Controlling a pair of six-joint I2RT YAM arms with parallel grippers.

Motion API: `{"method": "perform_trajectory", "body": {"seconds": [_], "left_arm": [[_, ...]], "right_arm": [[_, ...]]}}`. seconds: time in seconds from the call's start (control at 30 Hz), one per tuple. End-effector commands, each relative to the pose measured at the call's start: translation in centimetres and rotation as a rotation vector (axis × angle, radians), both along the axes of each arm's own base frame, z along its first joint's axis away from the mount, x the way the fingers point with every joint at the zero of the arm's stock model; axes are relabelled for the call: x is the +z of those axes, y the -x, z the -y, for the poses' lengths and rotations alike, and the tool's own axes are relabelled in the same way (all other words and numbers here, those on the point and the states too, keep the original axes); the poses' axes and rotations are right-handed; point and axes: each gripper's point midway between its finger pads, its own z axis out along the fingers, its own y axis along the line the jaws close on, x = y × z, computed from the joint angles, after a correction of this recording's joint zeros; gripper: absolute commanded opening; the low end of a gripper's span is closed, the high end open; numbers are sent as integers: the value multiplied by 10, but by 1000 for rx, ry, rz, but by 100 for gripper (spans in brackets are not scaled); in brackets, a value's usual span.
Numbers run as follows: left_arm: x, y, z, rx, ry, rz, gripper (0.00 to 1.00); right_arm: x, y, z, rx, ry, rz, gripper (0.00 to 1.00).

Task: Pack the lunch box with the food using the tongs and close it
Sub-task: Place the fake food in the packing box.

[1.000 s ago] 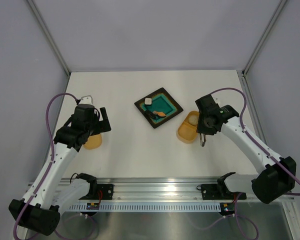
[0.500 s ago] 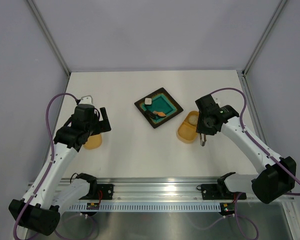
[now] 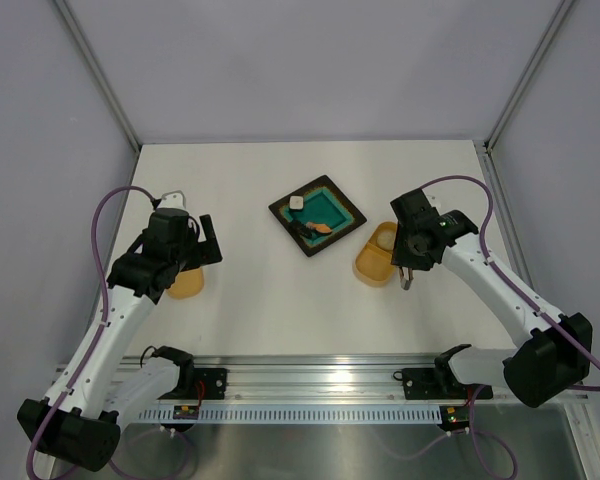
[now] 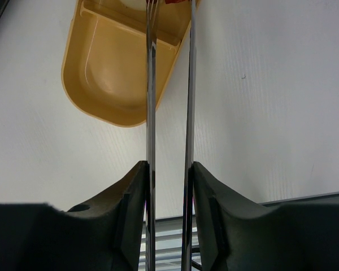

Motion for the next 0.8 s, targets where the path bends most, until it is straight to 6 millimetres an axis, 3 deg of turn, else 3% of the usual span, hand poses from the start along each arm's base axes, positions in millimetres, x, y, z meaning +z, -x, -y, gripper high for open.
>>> {"method": "perform_trajectory", "body": {"seconds": [0.0,0.77], "left_arm": [[7,-5,3,-3,18,43,99],[10,-6,5,-11,22,48,99]], "right_arm": [[16,-10,2,-15,1,62,43],[35,-20,1,-9,2,107,45]]}}
